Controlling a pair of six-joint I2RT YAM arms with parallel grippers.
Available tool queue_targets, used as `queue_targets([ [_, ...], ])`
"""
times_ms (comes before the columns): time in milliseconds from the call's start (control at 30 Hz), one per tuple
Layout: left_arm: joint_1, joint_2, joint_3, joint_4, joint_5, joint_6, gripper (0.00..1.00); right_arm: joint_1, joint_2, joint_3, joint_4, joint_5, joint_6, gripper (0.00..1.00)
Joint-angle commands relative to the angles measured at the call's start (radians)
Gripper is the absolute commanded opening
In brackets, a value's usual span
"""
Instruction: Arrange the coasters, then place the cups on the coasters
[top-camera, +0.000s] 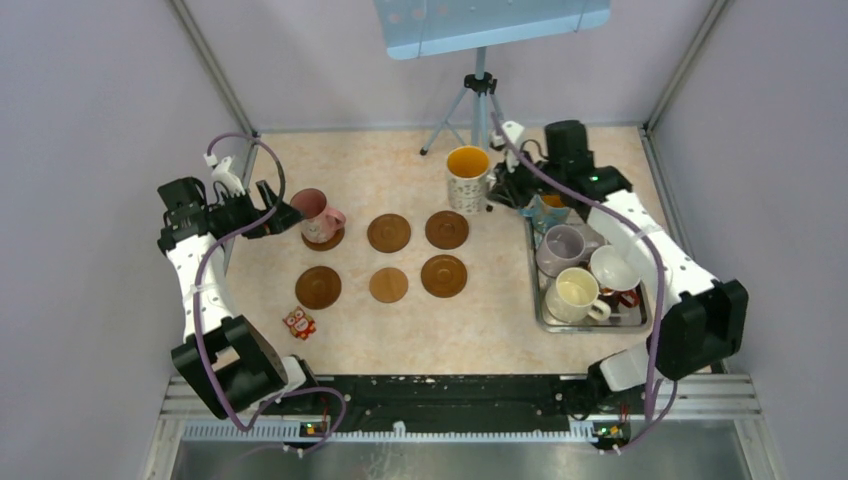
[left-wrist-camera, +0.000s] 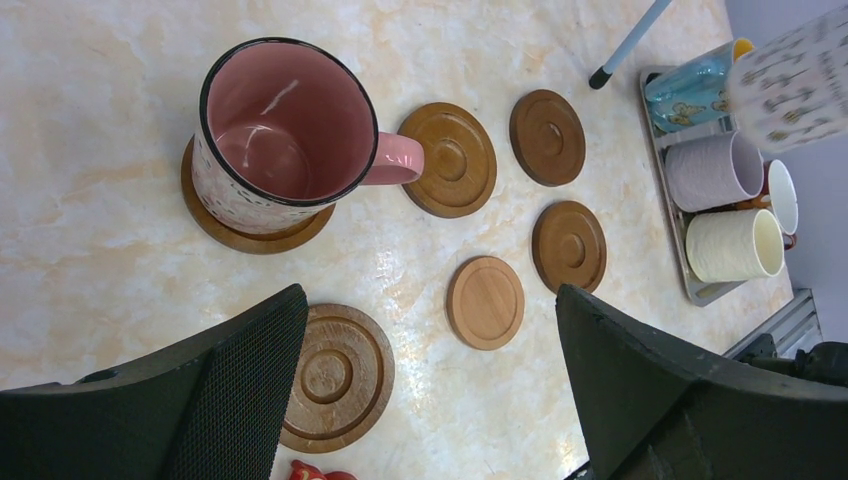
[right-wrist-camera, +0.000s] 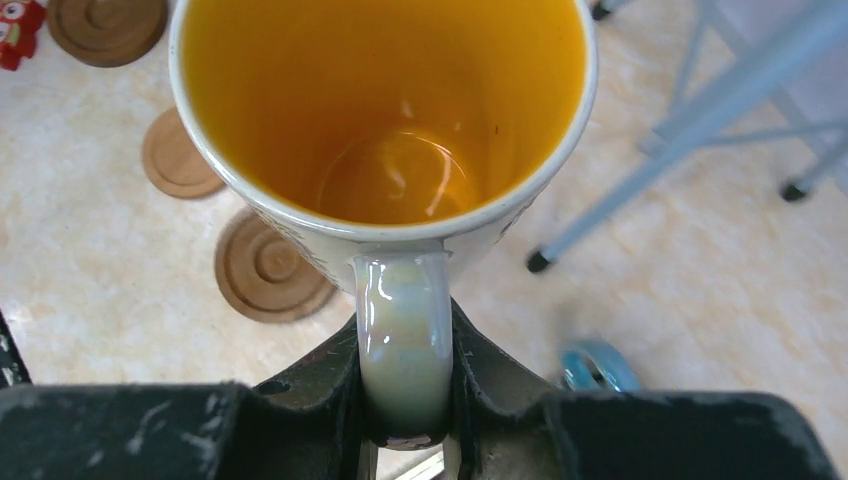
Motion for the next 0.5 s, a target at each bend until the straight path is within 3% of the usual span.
queue_targets([
  [0,-0.002,-0.019,0.017,0.027,0.03,-0.02,0.99,0.169,0.039,0.071,0.246,0.111,0.121,0.0],
  [267,-0.002,-0.034,-0.006,0.047,0.005,-0.028,0.99,0.367,0.197,0.049,0.456,0.274,0.235,0.0],
  [467,-0.002,-0.042,-0.011,0.05,-0.009,-0.029,0.99,0.481,0.298,0.031,0.673,0.482,0.297,0.0],
])
